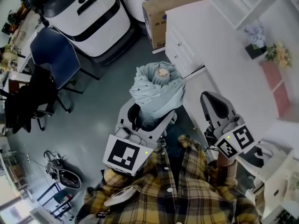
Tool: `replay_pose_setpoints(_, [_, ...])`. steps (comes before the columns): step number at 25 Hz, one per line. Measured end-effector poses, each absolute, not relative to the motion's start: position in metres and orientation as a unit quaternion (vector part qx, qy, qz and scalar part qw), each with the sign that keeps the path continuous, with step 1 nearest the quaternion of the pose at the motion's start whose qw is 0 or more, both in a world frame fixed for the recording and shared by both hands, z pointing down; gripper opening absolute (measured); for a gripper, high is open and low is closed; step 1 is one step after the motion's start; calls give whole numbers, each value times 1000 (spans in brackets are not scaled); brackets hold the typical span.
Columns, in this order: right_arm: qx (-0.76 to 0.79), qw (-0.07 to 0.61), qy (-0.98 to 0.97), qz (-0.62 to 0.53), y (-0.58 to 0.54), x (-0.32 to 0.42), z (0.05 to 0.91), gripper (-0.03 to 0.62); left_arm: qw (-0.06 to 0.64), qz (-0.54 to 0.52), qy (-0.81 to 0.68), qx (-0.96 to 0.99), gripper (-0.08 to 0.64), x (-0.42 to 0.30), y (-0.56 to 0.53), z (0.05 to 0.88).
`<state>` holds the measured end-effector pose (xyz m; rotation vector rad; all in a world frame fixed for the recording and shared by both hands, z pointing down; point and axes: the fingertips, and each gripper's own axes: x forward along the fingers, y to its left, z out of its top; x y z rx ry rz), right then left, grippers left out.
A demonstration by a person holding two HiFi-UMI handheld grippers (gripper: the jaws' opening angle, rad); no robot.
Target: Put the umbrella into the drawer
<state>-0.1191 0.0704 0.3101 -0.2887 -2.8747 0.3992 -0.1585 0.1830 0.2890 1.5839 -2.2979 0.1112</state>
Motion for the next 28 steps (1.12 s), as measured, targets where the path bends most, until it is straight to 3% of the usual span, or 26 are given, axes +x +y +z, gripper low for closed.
replay_pose_setpoints(11, [30,100,-985,137,-14,-115,304,17,171,53,-724,667,318,-175,84,292])
replay_pose_setpoints(28, [342,62,-923,163,-77,4,300,17,154,115,-473,860,318,-100,-38,297])
